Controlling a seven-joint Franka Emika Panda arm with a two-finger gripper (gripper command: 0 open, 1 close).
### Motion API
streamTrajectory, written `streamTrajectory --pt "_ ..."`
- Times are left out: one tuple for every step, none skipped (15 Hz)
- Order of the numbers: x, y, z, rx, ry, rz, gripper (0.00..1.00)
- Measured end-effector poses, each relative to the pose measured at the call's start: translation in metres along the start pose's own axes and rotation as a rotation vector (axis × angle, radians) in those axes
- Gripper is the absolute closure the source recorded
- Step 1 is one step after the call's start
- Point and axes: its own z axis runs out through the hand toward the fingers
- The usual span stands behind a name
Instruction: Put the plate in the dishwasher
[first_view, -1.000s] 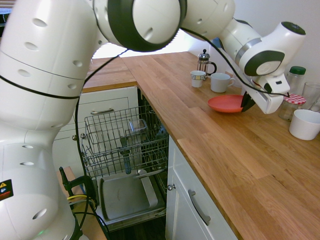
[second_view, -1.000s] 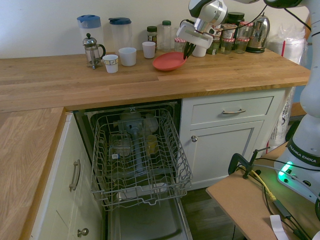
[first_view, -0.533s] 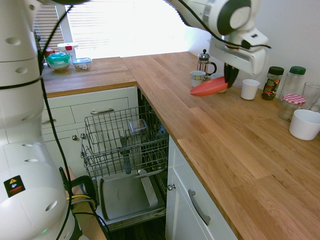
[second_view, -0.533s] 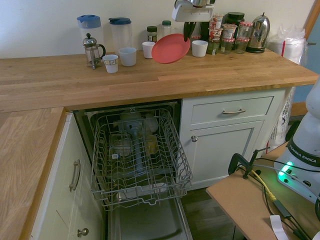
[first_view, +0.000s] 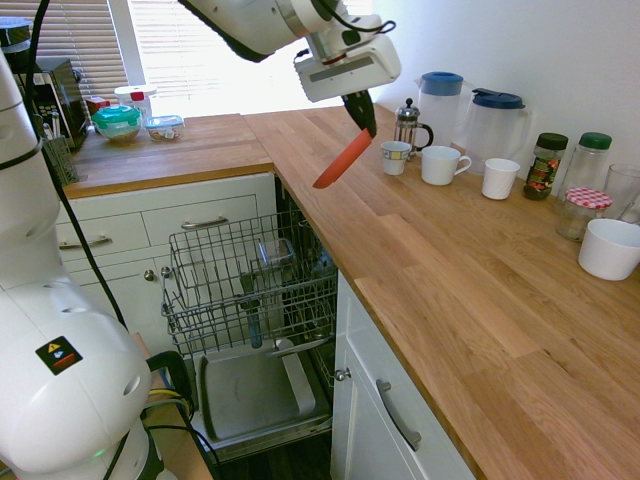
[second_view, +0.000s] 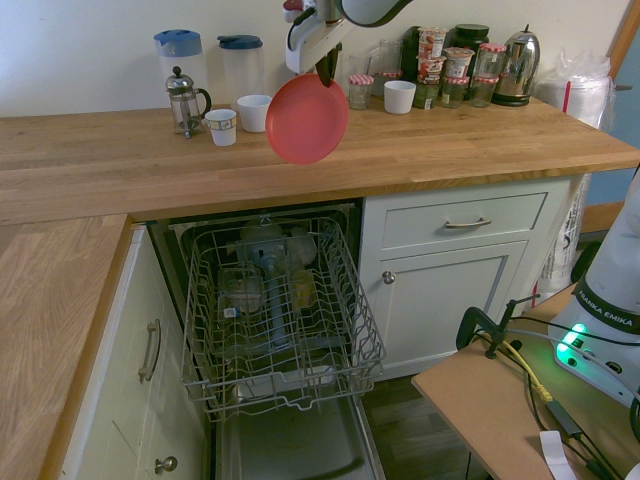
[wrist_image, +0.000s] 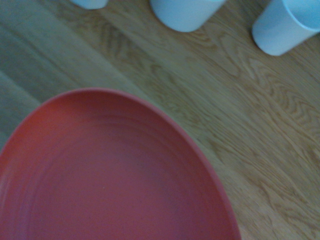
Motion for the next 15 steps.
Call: streamTrajectory --pt "-0.019 -0.016 -0.005 -0.014 0.016 -0.065 1.00" --pt "-0.037 -0.031 -0.009 -0.025 0.030 -0.128 1.00" --pt "-0.054 -0.044 -0.012 -0.032 0.044 -0.187 1.00" --pt "-0.069 -0.055 -0.015 -0.038 0.056 -0.239 1.00" --pt "-0.084 -0.066 -0.017 -0.043 0.069 -0.289 1.00" --pt "-0.098 -0.076 -0.022 -0.050 0.086 -0.343 1.00" --pt "-0.111 -0.086 -0.026 -0.056 0.102 -0.392 1.00" --pt "-0.123 -0.096 -0.029 -0.059 0.116 -0.438 1.00" --pt "-0.133 -0.106 -0.031 -0.056 0.129 -0.479 1.00" --pt "-0.142 -0.117 -0.033 -0.055 0.137 -0.512 1.00" --pt "-0.148 -0.126 -0.033 -0.056 0.144 -0.535 1.00" --pt "-0.152 -0.133 -0.032 -0.056 0.144 -0.546 1.00" --pt "-0.149 -0.142 -0.031 -0.051 0.139 -0.541 1.00" --pt "-0.148 -0.142 -0.030 -0.067 0.145 -0.545 1.00" --pt "-0.148 -0.143 -0.028 -0.098 0.163 -0.559 1.00"
